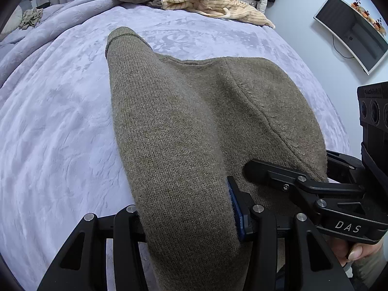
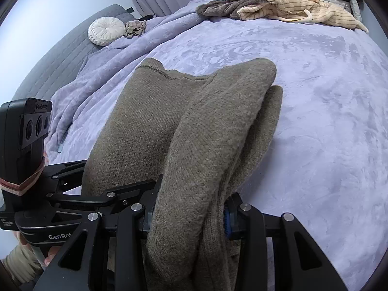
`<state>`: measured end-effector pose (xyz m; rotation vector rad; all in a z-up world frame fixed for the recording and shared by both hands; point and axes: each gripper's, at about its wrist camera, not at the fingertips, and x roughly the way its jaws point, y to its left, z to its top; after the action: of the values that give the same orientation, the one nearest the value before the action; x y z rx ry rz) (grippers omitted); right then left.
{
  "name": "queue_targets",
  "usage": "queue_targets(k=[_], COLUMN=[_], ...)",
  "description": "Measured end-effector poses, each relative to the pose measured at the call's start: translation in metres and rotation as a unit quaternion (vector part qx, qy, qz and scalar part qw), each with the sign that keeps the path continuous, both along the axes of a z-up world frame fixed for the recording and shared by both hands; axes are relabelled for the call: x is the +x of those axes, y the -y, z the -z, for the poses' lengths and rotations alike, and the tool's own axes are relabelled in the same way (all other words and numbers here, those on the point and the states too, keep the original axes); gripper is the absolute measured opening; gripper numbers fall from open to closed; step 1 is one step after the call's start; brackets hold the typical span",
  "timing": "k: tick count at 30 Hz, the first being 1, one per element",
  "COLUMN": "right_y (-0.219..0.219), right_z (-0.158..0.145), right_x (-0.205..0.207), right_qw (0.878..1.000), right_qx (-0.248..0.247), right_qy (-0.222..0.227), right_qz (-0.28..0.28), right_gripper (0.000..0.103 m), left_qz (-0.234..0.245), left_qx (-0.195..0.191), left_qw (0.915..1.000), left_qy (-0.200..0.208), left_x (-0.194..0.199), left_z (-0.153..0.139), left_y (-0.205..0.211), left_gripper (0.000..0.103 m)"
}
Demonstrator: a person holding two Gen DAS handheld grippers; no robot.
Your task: Fold small clothes
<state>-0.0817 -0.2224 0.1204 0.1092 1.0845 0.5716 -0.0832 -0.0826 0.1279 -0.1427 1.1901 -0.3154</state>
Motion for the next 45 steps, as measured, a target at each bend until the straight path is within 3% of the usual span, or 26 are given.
queue_targets(k=[14, 18, 22, 25, 29, 34, 37, 42, 45], right_y=[0.004, 0.017, 0.031, 0.039, 0.047, 0.032, 0.023, 0.026, 0.031], right_z=[0.024, 0.039, 0.049, 0.040, 0.008, -0.025, -0.016, 0.033, 0.018], right_x=[0.000, 0.003, 0.007, 0.002, -0.019, -0.060, -0.072, -0.066, -0.070], right_qw=[1.000, 0.998, 0.995, 0.997, 0.999, 0.994, 0.992, 0.995, 0.996], right_qx=[0.016, 0.039, 0.061, 0.051, 0.010, -0.010, -0.013, -0.048, -0.039], right_qy=[-0.022, -0.045, -0.069, -0.053, 0.015, 0.101, 0.099, 0.043, 0.058], right_qz=[-0.004, 0.003, 0.024, 0.035, 0.045, -0.032, -0.075, -0.072, -0.063], right_gripper=[0.042, 0.046, 0.063, 0.063, 0.063, 0.063, 0.063, 0.061, 0.061], left_qz=[0.005, -0.005, -0.027, -0.044, -0.061, -0.071, -0.070, -0.089, -0.091], left_qx=[-0.018, -0.024, -0.045, -0.046, -0.020, 0.056, 0.079, 0.054, 0.049], left_qw=[0.9998, 0.9997, 0.9984, 0.9978, 0.9977, 0.9951, 0.9941, 0.9946, 0.9946], left_qy=[-0.010, -0.009, -0.020, -0.013, 0.024, 0.039, 0.028, 0.010, 0.010], left_x=[-0.005, -0.011, -0.014, -0.021, -0.035, -0.040, -0.040, -0.037, -0.037], left_z=[0.019, 0.029, 0.031, 0.019, -0.005, -0.003, 0.012, 0.022, 0.015], left_y=[-0.009, -0.020, -0.034, -0.044, -0.053, -0.049, -0.047, -0.063, -0.063], left_gripper=[0.051, 0.071, 0.074, 0.074, 0.074, 0.074, 0.074, 0.086, 0.085])
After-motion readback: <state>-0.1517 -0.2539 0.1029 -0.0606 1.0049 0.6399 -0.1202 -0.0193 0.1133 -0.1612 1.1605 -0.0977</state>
